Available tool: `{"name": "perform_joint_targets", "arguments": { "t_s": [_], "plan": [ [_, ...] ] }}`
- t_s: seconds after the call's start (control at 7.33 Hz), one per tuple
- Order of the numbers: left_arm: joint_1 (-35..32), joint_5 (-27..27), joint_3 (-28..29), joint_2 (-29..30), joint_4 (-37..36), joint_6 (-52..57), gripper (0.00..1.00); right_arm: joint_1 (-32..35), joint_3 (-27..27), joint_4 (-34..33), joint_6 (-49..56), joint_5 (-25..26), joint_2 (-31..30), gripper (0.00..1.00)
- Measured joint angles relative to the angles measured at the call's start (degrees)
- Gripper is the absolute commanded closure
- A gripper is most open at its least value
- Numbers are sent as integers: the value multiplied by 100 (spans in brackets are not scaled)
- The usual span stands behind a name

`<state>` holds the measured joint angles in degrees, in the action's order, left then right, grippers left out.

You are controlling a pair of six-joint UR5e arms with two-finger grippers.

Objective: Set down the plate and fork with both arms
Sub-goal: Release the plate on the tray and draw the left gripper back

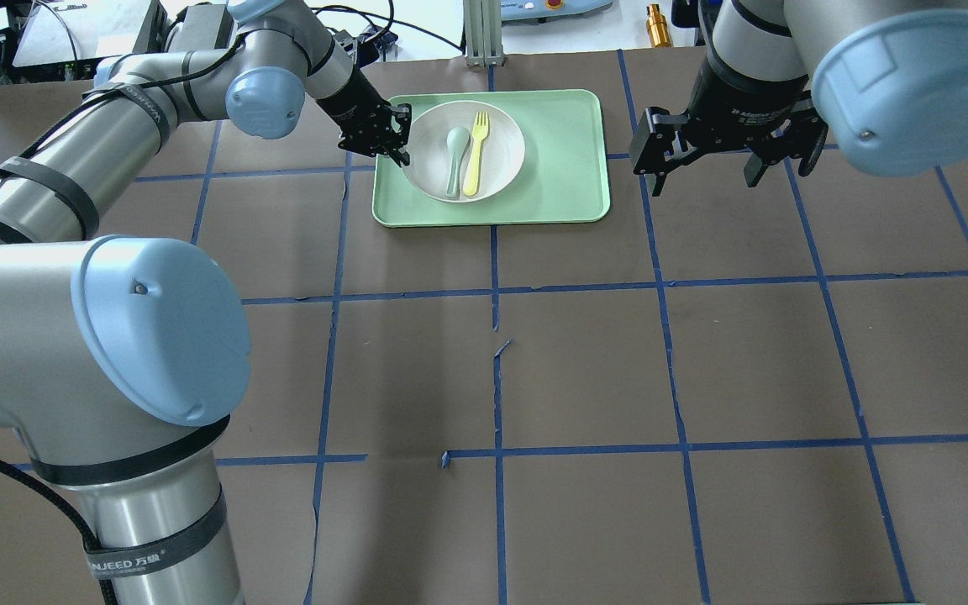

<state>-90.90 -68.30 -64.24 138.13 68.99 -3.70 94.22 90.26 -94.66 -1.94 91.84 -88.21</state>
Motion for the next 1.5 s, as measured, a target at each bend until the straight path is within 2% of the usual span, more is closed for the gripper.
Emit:
{"name": "perform_joint_targets", "arguments": {
  "t_s": [0.14, 0.27, 0.41, 0.55, 0.82, 0.95, 1.09, 1.23, 1.5],
  "plan": [
    [-52, -10, 74, 87, -54, -77, 100, 0, 1, 0, 0, 0, 11, 0],
    [-81, -24, 139, 146, -82, -139, 74, 0, 0, 0, 0, 1, 20, 0],
    [-93, -85, 166, 185, -203, -180, 30, 0, 1, 0, 0, 1, 24, 0],
    [-96, -166, 126, 204, -468, -235, 0, 0, 1, 0, 0, 1, 24, 0],
    [-96, -213, -375, 59, -1269, -285, 0, 0, 1, 0, 0, 1, 29, 0],
    [-64, -232, -821, -174, -1707, -242, 0, 0, 1, 0, 0, -1, 30, 0],
    [31, -322, -1219, -534, -1852, -185, 0, 0, 0, 0, 0, -1, 30, 0],
    [152, -534, -1515, -935, -1666, -119, 0, 0, 1, 0, 2, 4, 24, 0],
    [313, -1347, -1889, -1921, -463, 79, 0, -2, 1, 8, 37, 20, 4, 0]
  ]
}}
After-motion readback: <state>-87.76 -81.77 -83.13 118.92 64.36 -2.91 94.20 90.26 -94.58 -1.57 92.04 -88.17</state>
